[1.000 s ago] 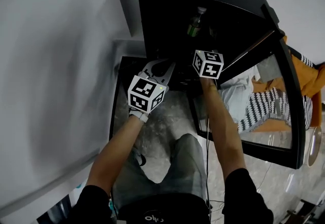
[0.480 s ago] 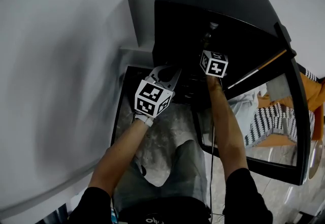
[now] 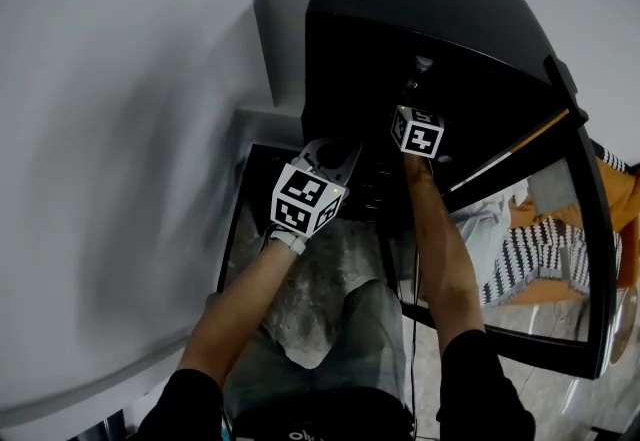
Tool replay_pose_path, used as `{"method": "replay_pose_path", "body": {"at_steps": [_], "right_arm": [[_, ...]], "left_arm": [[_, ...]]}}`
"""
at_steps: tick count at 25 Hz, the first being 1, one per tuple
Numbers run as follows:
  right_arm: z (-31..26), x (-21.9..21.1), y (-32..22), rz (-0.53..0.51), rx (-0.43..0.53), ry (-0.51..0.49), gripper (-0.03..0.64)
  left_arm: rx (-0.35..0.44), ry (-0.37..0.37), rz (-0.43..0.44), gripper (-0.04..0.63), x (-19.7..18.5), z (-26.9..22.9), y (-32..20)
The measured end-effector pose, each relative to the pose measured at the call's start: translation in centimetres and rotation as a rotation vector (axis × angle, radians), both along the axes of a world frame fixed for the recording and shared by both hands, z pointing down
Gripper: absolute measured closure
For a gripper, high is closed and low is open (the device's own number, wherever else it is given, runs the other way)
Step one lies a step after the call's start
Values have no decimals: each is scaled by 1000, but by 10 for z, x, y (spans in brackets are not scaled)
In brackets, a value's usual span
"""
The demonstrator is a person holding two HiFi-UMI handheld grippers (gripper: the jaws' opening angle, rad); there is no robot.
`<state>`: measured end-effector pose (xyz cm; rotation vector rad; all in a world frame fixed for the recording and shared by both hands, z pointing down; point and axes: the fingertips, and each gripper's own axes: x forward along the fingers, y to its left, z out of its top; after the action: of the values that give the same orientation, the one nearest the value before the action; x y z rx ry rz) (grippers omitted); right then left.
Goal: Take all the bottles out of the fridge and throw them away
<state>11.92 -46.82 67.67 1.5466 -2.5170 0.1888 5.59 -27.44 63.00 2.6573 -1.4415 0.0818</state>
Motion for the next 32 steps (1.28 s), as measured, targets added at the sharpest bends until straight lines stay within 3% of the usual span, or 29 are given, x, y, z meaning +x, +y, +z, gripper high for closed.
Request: {"method": "replay_pose_path", "body": {"at_steps": [3,4,17,25,32], "right_arm": [[-1,3,1,30,17,49,243],[-2,3,1,31,27,57,290],[-24,10,60,11,6,19,298],[-69,19,159,-17,-74,18,298],[-157,31,224,-28,-107,6,297]], "left_arm": [[7,-2,-3,592,-1,2,-3],[10,-1,-4,592,-1,2,-4],[-48,30,4,592,-5,-11,13],[-146,13,31,592,0,-63,50],[-174,11,35,592,1,-151,79]]}}
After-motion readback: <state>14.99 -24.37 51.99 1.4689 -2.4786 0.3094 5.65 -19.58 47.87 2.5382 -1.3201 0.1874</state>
